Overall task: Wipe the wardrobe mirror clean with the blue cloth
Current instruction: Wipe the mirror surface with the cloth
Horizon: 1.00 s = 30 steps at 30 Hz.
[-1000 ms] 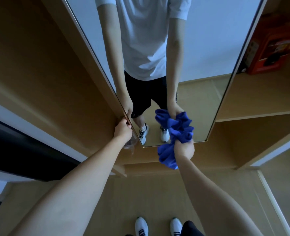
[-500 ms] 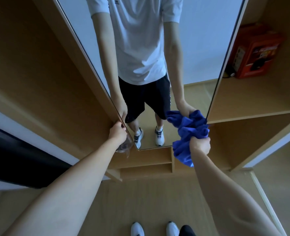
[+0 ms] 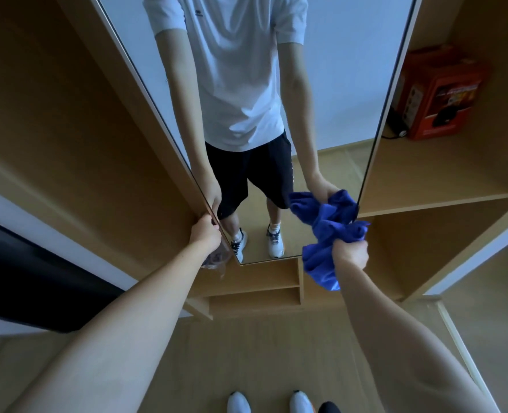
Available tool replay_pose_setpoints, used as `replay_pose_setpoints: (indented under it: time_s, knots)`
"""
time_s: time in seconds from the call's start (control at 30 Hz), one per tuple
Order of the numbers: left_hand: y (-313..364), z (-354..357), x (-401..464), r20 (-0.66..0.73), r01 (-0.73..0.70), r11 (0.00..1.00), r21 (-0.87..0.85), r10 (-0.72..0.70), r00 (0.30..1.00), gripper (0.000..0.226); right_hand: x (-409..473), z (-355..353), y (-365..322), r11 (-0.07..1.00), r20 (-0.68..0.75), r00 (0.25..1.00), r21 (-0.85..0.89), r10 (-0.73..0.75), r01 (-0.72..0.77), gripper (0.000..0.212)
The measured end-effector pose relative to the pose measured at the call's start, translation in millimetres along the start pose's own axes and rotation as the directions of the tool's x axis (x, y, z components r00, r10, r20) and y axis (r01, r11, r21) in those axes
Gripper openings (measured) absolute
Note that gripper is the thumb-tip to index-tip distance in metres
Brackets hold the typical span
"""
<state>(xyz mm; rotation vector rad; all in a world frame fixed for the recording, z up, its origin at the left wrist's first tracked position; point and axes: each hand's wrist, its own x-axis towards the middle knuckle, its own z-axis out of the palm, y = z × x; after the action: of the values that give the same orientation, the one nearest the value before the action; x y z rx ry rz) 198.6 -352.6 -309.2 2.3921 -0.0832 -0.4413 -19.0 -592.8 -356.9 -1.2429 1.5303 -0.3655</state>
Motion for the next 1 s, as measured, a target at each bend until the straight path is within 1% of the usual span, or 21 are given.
replay_pose_setpoints:
  time_s: [0.07,0.1,0.13,0.23,0.27,0.3,0.37,0.47,0.57,0.63,0.77,0.83,0.93,1.0]
  knots:
    - [4,1,-6,-0.021,-0.006,1.000,0.021,0.007,1.000,0.016,3,-10,-8,0.998,-0.057,0.997,0.042,-0.042,0.045,0.040]
    - [5,1,-8,-0.031,-0.004,1.000,0.017,0.004,1.000,0.015,-1,-10,-9,0.996,-0.045,0.996,0.054,-0.075,0.077,0.039]
    - [6,1,-9,-0.035,0.001,1.000,0.010,-0.001,0.999,0.015,-7,-8,-6,0.993,-0.010,0.995,0.060,-0.098,0.099,0.038]
    - [4,0,-7,-0.017,0.032,0.999,-0.003,-0.033,0.999,0.013,-24,3,11,0.994,0.180,0.978,0.022,-0.105,0.103,0.038]
    - [2,0,-4,-0.002,0.050,0.999,-0.011,-0.051,0.999,0.014,-27,5,14,0.995,0.206,0.973,0.012,-0.102,0.102,0.038]
    - [1,0,-1,0.016,0.064,0.998,-0.026,-0.064,0.998,0.016,-28,5,14,0.994,0.193,0.975,0.013,-0.107,0.106,0.038]
    - [6,-1,-3,0.043,0.080,0.995,-0.053,-0.077,0.996,0.019,-27,0,0,0.991,0.112,0.985,0.034,-0.129,0.126,0.037]
    - [16,-4,-12,0.005,0.052,0.998,-0.036,-0.052,0.999,0.031,-26,-16,-31,0.978,0.004,0.978,0.022,-0.207,0.206,0.027]
    - [22,-4,-19,-0.002,0.074,0.995,-0.066,-0.074,0.997,0.029,-42,-32,-59,0.951,-0.057,0.952,0.050,-0.301,0.304,0.022]
    - [23,-5,-20,-0.002,0.105,0.993,-0.057,-0.105,0.994,0.021,-56,-38,-77,0.924,-0.085,0.925,0.064,-0.370,0.376,0.019]
    - [36,-11,-33,0.025,0.095,0.994,0.052,-0.096,0.995,0.028,-78,-46,-104,0.861,-0.113,0.863,0.082,-0.493,0.502,0.019]
    - [39,-11,-37,0.040,0.112,0.992,0.064,-0.114,0.993,0.028,-86,-50,-116,0.841,-0.118,0.847,0.109,-0.518,0.530,0.018]
    - [43,-11,-42,0.026,0.122,0.990,0.067,-0.124,0.992,0.028,-91,-52,-124,0.813,-0.136,0.819,0.111,-0.557,0.571,0.018]
    - [45,-10,-44,0.017,0.128,0.989,0.075,-0.129,0.991,0.032,-89,-50,-120,0.814,-0.135,0.821,0.116,-0.555,0.570,0.018]
